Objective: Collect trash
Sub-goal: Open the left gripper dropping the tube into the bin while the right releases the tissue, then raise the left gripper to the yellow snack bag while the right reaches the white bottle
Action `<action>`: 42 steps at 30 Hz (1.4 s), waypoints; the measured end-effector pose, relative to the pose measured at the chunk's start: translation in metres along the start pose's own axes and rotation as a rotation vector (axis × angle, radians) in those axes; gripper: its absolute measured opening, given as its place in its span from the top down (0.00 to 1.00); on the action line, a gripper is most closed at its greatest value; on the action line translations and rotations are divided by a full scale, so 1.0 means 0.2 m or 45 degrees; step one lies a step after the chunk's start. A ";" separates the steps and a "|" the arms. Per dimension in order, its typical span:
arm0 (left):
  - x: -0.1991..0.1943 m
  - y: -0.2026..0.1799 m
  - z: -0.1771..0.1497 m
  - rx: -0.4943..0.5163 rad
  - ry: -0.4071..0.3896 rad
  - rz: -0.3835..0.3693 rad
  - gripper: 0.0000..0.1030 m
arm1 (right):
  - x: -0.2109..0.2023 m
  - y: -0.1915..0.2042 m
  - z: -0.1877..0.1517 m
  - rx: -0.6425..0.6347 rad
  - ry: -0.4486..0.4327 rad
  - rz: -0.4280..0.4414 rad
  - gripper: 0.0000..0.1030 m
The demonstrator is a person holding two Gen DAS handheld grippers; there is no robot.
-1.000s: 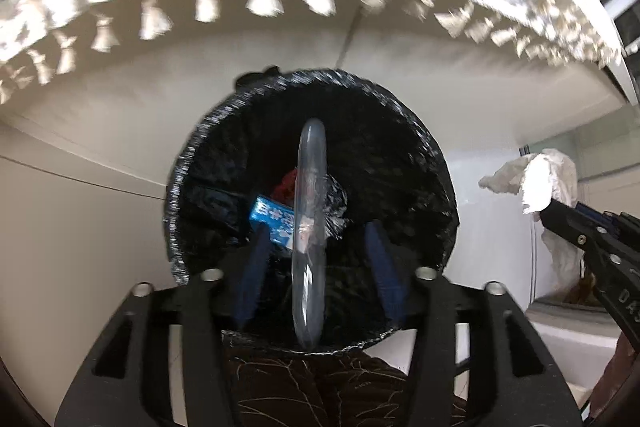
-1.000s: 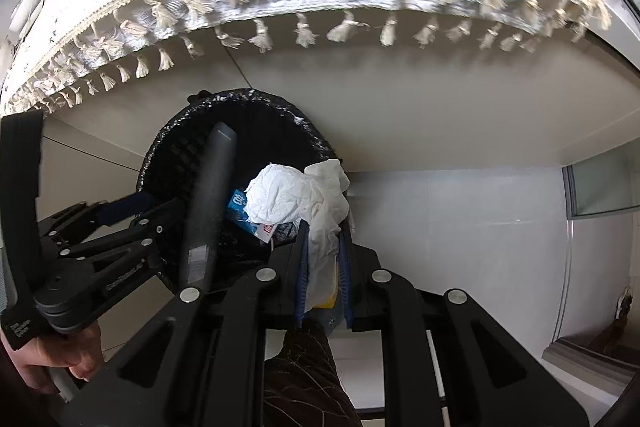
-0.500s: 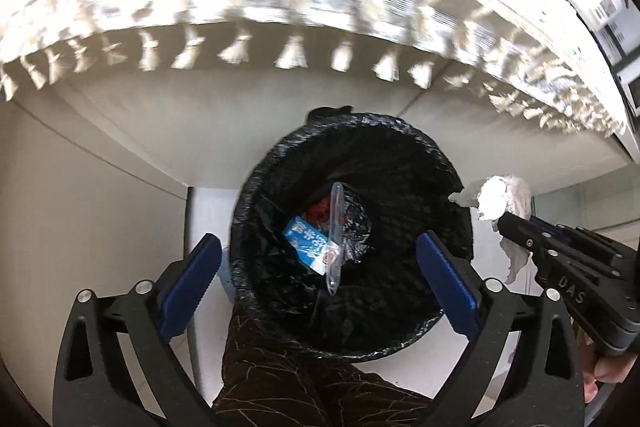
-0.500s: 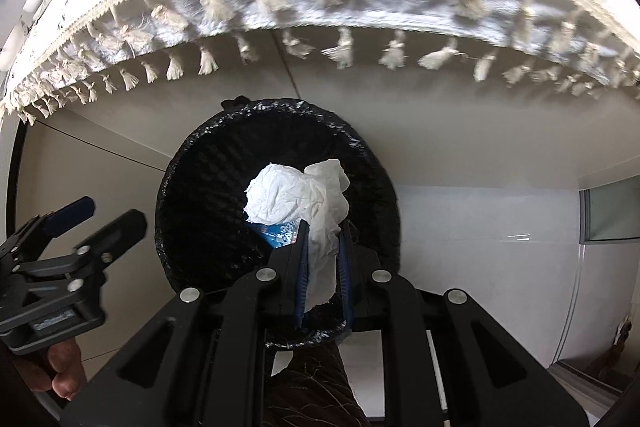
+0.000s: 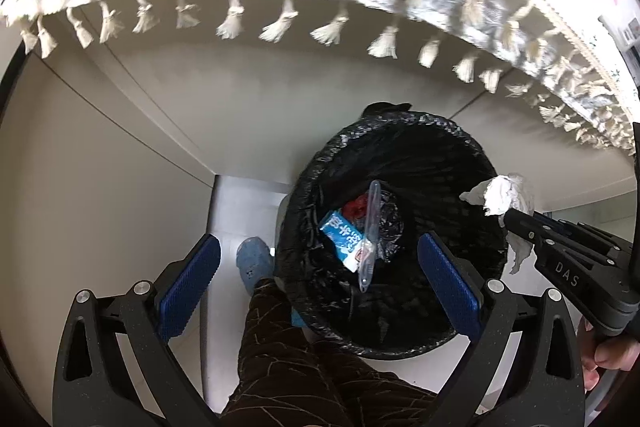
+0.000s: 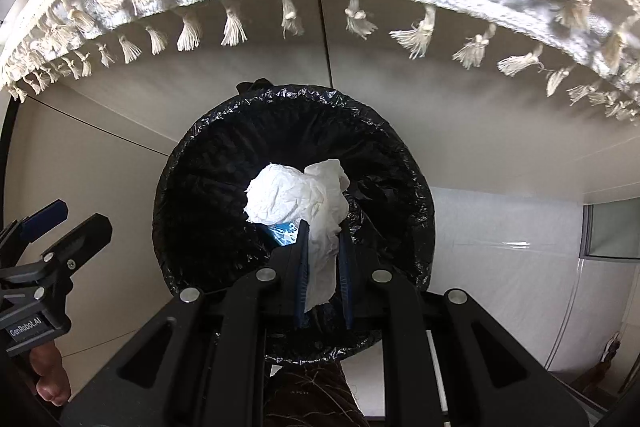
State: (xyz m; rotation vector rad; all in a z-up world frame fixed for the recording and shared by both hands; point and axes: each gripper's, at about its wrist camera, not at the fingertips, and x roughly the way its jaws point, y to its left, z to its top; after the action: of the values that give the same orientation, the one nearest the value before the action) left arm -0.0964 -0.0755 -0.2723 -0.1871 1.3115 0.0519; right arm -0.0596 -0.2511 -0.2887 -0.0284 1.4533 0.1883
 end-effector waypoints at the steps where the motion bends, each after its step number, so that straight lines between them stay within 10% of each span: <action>1: 0.00 0.01 0.00 -0.005 -0.003 0.002 0.06 | -0.01 -0.01 0.00 0.002 0.003 0.004 0.85; 20: -0.02 0.00 0.01 0.002 0.008 -0.015 0.06 | -0.21 -0.06 0.00 0.046 -0.145 -0.080 0.12; 42: -0.63 -0.08 0.19 0.057 -0.127 -0.078 0.06 | -0.95 -0.14 0.06 0.045 -0.337 -0.142 0.09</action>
State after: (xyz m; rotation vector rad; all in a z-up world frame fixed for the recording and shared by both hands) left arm -0.0905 -0.0768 -0.1403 -0.1840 1.2056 -0.0198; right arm -0.0629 -0.2983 -0.1017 -0.0537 1.1876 0.0715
